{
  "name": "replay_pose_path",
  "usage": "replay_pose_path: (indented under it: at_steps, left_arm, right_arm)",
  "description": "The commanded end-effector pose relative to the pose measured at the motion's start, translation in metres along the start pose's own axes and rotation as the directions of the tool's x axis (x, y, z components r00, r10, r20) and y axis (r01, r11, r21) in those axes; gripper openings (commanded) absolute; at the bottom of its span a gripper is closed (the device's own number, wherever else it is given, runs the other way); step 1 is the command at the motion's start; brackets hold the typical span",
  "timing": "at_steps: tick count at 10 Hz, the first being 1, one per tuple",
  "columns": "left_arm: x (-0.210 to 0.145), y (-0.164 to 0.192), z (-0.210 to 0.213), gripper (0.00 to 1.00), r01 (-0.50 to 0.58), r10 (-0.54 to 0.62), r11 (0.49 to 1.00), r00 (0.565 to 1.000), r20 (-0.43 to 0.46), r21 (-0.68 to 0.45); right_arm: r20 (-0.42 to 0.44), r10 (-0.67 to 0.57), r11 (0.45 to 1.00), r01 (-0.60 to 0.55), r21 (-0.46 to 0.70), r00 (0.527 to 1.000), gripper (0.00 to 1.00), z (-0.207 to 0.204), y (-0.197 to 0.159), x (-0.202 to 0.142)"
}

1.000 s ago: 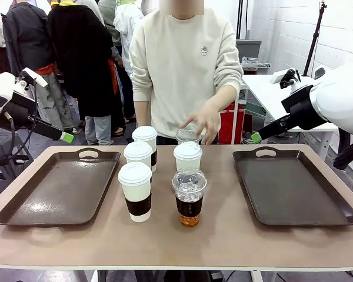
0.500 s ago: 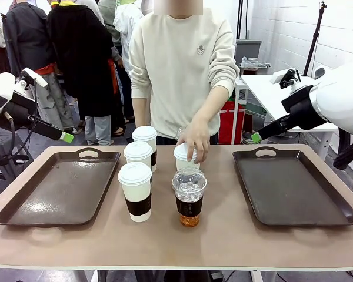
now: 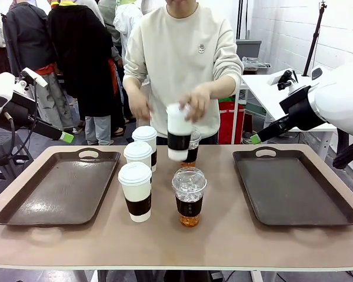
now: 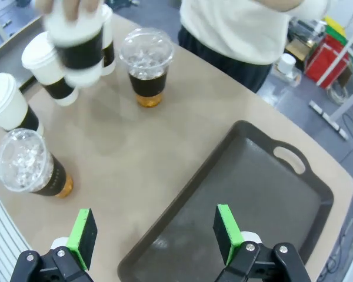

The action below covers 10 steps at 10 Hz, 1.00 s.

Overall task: Distribute the coffee onto the tray.
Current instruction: Pick up one iced Americano and place it on the right Handle tray.

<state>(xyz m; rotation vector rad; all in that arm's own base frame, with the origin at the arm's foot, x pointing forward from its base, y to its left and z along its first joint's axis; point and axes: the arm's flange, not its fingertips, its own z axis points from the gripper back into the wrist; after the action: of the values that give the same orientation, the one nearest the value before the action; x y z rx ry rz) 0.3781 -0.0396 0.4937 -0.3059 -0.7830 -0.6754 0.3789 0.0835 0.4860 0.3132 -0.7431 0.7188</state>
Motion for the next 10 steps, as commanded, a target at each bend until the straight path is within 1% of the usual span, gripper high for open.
replay_pose_path:
  at_steps: [1,2,3,4,5,7,9,10]
  left_arm:
    - [-0.001,0.001,0.001,1.0,-0.002,0.002,1.0,1.0,0.0,-0.006]
    - [-0.001,0.001,0.001,1.0,-0.002,0.002,1.0,1.0,0.0,-0.006]
    - [-0.001,0.001,0.001,1.0,-0.002,0.002,1.0,1.0,0.0,-0.006]
    - [-0.001,0.001,0.001,1.0,-0.002,0.002,1.0,1.0,0.0,-0.006]
    - [-0.001,0.001,0.001,1.0,-0.002,0.002,1.0,1.0,0.0,-0.006]
    - [-0.001,0.001,0.001,1.0,-0.002,0.002,1.0,1.0,0.0,-0.006]
    - [-0.001,0.001,0.001,1.0,-0.002,0.002,1.0,1.0,0.0,-0.006]
    - [-0.001,0.001,0.001,1.0,-0.002,0.002,1.0,1.0,0.0,-0.006]
  right_arm:
    - [0.062,0.12,0.984,-0.127,0.128,0.991,1.0,-0.011,-0.004,-0.009]
    - [0.106,0.188,0.963,-0.205,0.175,0.976,1.0,-0.014,-0.004,-0.015]
    - [0.175,0.254,0.929,-0.291,0.228,0.951,1.0,-0.018,-0.004,-0.022]
    - [0.224,0.302,0.899,-0.355,0.257,0.927,1.0,-0.023,-0.005,-0.028]
    - [0.248,0.344,0.879,-0.403,0.255,0.906,1.0,-0.031,-0.005,-0.033]
    - [0.287,0.386,0.852,-0.458,0.254,0.877,1.0,-0.048,-0.007,-0.04]
    - [0.339,0.419,0.807,-0.517,0.286,0.842,1.0,-0.066,-0.012,-0.048]
    - [0.347,0.425,0.795,-0.528,0.3,0.836,1.0,-0.071,-0.014,-0.051]
